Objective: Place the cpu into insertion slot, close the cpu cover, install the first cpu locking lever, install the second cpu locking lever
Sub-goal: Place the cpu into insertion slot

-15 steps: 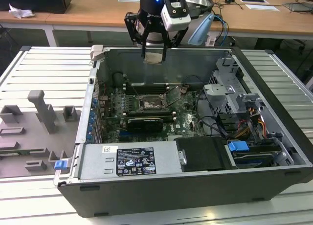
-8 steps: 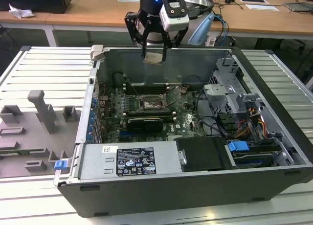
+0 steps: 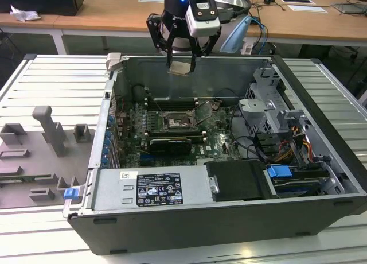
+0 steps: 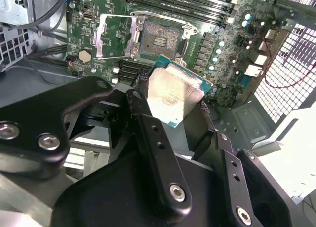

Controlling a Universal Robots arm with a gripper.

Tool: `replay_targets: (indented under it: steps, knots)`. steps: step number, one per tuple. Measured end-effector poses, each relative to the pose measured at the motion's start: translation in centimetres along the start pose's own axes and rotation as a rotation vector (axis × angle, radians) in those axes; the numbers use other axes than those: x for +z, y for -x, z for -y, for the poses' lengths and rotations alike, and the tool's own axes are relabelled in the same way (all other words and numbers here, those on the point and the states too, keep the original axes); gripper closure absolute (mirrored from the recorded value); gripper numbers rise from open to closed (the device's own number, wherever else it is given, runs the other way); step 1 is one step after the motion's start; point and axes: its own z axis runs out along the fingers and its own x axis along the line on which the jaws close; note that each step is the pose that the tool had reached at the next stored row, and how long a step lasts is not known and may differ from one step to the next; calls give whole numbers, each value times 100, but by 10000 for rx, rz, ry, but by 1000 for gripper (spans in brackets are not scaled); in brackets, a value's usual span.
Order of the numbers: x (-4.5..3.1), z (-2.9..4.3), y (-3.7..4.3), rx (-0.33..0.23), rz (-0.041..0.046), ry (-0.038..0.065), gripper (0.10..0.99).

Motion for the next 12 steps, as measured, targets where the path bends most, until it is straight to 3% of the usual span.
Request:
replay_targets:
  steps: [12]
  knots:
    - [0,0,0,529,46,10,557]
